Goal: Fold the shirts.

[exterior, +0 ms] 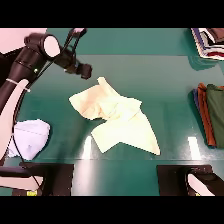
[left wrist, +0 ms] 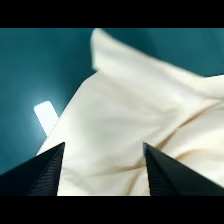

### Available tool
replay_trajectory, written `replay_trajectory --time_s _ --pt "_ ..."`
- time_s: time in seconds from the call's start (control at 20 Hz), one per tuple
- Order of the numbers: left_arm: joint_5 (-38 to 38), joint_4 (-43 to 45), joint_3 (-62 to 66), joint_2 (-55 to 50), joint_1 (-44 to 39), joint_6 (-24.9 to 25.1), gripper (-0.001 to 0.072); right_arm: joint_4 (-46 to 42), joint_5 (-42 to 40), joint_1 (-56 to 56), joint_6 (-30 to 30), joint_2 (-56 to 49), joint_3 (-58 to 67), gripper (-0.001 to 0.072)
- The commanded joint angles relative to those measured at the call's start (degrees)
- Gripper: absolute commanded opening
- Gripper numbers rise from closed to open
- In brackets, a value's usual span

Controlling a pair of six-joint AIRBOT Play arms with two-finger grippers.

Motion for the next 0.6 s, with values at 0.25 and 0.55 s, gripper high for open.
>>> replay_trajectory --time_s 0.25,0.55 --pt "4.61 -9.22 -4.72 -13.9 10.05 8.83 0.0576 0.57 5.84 0.09 0.07 -3.82 0.02 0.0019" --pt "4.63 -15.26 -4.76 -16.68 9.64 11.67 0.0477 0.61 5.9 0.13 0.09 -4.31 0.02 0.0019"
